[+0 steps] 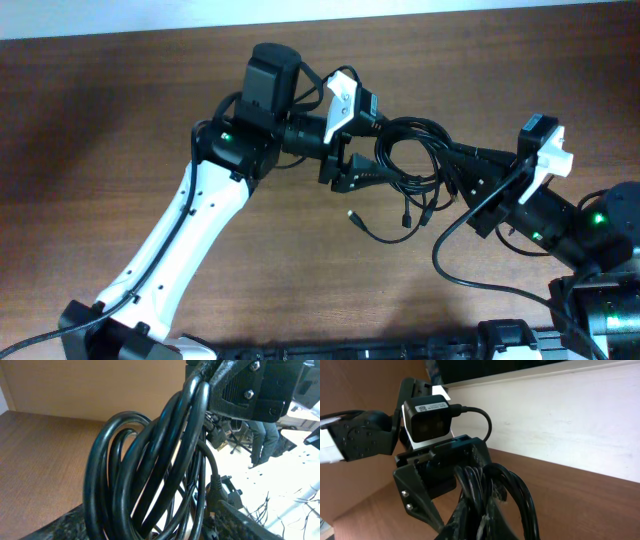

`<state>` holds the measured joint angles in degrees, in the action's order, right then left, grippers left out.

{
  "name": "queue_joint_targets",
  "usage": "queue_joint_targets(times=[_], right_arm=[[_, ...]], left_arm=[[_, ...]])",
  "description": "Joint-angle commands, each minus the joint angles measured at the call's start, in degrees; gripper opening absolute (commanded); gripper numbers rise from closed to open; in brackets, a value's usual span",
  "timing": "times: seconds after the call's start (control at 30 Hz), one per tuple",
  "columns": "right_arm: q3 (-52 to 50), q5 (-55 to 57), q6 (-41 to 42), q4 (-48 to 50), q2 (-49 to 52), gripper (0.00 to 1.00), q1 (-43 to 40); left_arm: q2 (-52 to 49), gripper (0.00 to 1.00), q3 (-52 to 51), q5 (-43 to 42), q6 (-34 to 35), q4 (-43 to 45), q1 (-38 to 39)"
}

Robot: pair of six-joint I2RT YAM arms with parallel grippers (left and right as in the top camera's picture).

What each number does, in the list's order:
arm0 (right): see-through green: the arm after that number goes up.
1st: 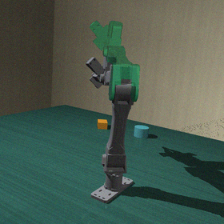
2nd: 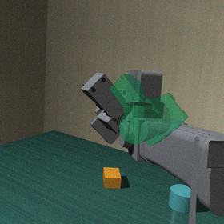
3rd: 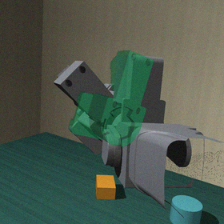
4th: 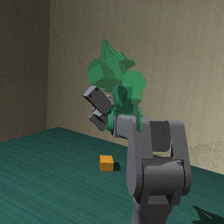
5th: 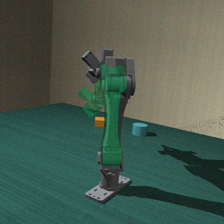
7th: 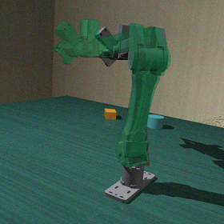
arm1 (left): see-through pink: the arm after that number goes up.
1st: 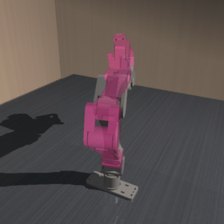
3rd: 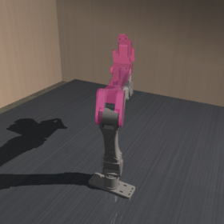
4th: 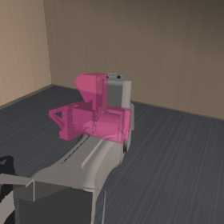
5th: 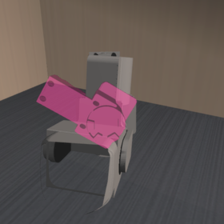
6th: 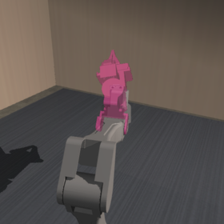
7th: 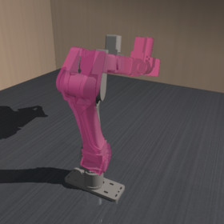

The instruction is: Untangle cables

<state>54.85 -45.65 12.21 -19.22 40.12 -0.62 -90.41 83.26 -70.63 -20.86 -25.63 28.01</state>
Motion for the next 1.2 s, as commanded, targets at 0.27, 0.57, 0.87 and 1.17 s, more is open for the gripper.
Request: queue_joint_targets(times=[0.27, 0.57, 0.87, 1.17], right_arm=[[0.22, -0.24, -3.87, -0.63, -0.17, 0.04, -0.15], [0.22, -0.26, -5.81, -1.49, -0.17, 0.04, -0.15], [0.22, -2.89, -5.79, -1.36, -0.17, 0.04, -0.15], [0.22, -3.45, -5.79, -1.36, -0.17, 0.04, -0.15]], left_arm=[[1.36, 0.75, 1.01, 5.05, 0.33, -0.70, -0.48], [1.36, 0.42, 1.01, 5.55, 0.66, -0.83, -2.56], [1.36, 0.62, 1.01, 4.07, 0.63, -0.79, -0.52], [1.36, 0.02, 1.01, 5.60, 0.63, -0.74, 0.81]])
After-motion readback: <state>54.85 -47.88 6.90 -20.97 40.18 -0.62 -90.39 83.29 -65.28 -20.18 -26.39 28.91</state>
